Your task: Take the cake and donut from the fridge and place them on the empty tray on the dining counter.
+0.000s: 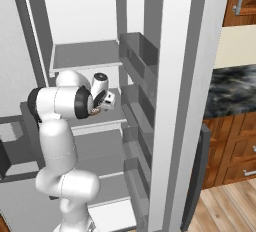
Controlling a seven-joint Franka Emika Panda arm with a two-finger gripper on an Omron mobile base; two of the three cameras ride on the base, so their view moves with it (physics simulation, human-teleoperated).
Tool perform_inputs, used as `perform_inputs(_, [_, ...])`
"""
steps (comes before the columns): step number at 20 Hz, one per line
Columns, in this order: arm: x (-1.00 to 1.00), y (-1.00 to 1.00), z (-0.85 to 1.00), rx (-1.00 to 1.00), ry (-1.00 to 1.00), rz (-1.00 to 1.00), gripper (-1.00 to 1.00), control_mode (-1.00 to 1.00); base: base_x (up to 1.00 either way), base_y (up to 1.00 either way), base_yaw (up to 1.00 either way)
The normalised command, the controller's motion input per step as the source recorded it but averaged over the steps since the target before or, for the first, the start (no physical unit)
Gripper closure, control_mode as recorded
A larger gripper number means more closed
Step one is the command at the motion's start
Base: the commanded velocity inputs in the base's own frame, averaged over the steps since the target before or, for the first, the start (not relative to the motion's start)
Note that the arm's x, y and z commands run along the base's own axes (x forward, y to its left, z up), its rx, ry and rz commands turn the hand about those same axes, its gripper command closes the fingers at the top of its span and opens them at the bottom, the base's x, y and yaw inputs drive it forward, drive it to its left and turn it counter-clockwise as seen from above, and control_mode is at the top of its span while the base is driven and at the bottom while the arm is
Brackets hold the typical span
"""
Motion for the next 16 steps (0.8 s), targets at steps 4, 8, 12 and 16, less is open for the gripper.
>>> perform_inputs(4, [0.05,0.00,-0.44,0.00,0.00,0.00,-1.00,-1.00,0.00,0.00,0.00])
perform_inputs(8, [0.25,0.00,-0.69,0.00,0.00,0.00,-1.00,-1.00,0.00,0.00,0.00])
perform_inputs(12, [-0.08,0.05,-0.92,0.00,0.05,0.00,-1.00,-1.00,0.00,0.00,0.00])
perform_inputs(16, [-0.65,0.59,-1.00,-0.06,0.09,0.00,1.00,-1.00,0.00,0.00,0.00])
